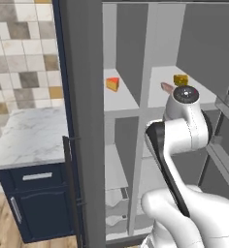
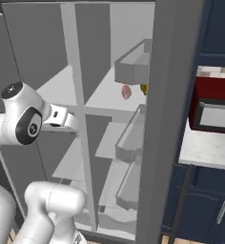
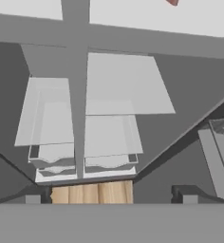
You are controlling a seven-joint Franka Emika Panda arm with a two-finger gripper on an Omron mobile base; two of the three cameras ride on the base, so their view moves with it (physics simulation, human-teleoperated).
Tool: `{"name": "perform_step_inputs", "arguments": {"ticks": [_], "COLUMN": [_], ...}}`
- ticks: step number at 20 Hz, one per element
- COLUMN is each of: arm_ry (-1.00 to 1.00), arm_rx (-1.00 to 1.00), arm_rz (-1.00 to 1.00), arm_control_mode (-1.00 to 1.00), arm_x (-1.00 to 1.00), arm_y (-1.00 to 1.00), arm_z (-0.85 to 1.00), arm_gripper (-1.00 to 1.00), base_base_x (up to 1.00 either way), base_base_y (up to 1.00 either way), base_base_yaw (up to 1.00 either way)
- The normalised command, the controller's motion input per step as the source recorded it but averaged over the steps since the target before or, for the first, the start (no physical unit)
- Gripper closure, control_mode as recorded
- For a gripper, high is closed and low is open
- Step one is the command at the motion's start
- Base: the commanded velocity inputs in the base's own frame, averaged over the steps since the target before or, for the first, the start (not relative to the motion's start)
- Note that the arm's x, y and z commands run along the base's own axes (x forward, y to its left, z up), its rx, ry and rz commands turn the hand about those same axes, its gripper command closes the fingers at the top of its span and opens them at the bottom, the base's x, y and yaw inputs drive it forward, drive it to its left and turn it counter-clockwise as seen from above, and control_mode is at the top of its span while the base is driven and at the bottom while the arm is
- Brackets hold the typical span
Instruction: Pick up the frozen steak from the freezer, place it on any shelf in the fridge, and close the fridge and freezer doors when done.
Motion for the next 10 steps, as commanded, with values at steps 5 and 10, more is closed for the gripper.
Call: {"name": "perform_step_inputs", "arguments": {"ticks": [5,10], "arm_ry": [0.0,0.0], "arm_rx": [0.0,0.0], "arm_rz": [0.0,0.0], "arm_control_mode": [1.0,1.0], "arm_x": [0.0,0.0], "arm_y": [0.0,0.0], "arm_z": [0.0,0.0], "arm_gripper": [-1.0,-1.0], "base_base_x": [-0.64,-0.54], "base_base_y": [0.0,0.0], "base_base_yaw": [0.0,0.0]}}
